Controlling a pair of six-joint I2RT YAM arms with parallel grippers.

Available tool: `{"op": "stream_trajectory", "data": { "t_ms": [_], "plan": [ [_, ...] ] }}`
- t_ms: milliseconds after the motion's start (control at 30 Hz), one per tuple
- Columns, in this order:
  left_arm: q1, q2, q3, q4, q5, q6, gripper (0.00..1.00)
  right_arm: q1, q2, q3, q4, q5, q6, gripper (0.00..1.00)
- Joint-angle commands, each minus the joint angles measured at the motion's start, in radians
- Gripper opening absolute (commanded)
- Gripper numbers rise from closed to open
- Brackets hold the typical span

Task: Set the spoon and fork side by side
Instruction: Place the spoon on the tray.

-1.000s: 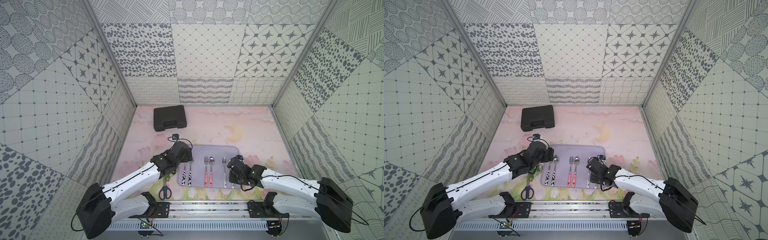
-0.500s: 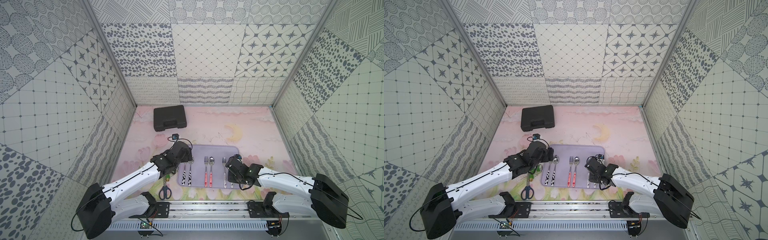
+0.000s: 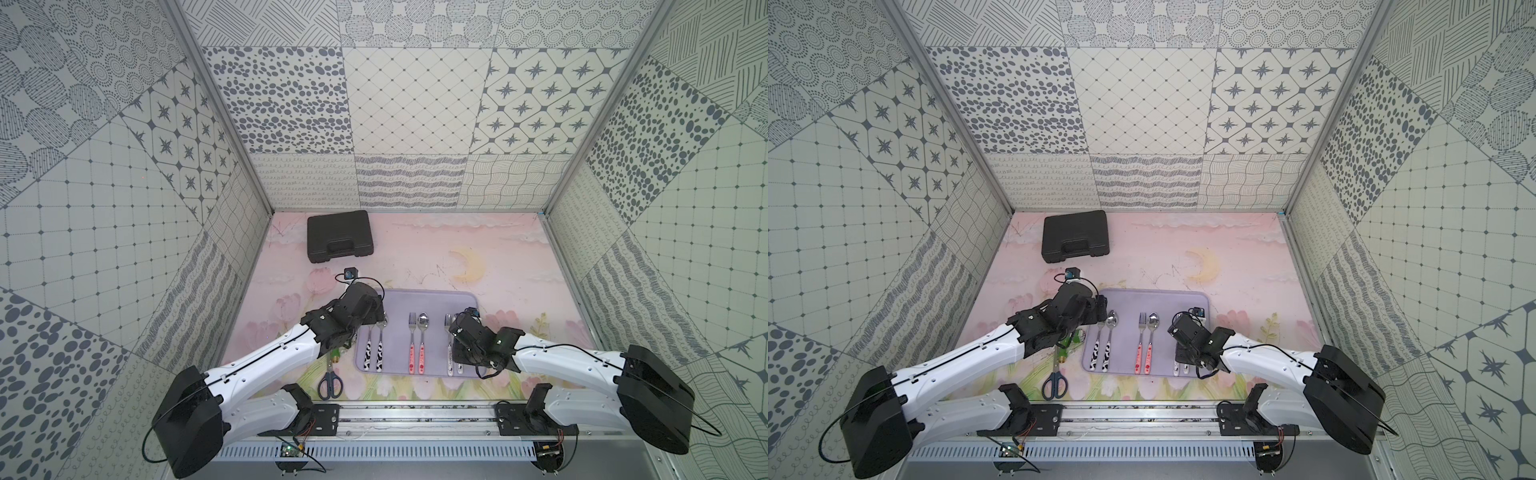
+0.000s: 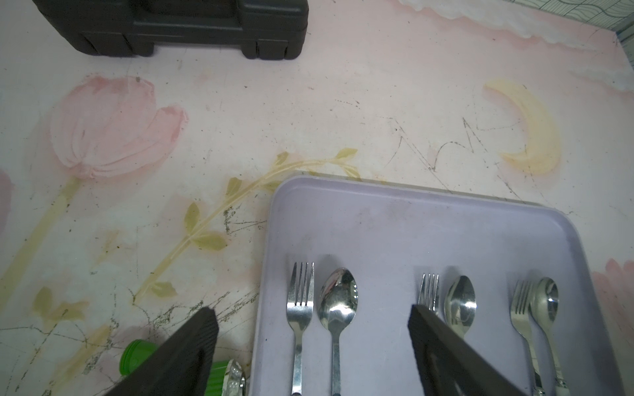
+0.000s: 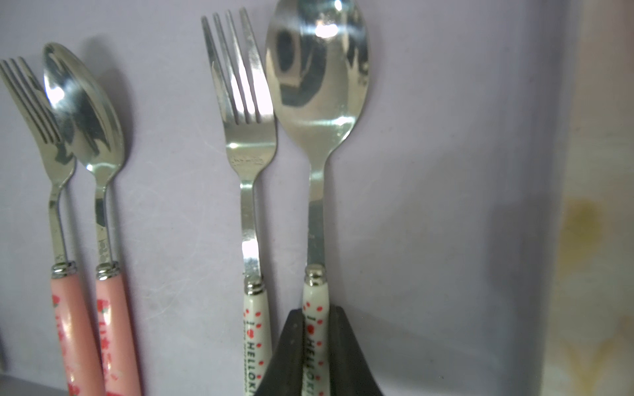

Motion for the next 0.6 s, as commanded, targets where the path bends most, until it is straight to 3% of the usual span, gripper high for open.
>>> {"op": "stream_trajectory", "data": {
  "t_ms": [0, 567],
  "plan": [
    [0.004, -0.005, -0.004, 0.018, -0.015, 0.010, 0.92, 0.007, 0.010, -0.012, 0.003, -0.022, 0.001, 0.07],
    [0.006, -0.004, -0.006, 0.017, -0.018, 0.009, 0.91, 0.045, -0.041, -0.053, -0.027, -0.025, 0.059, 0.08]
  ]
}}
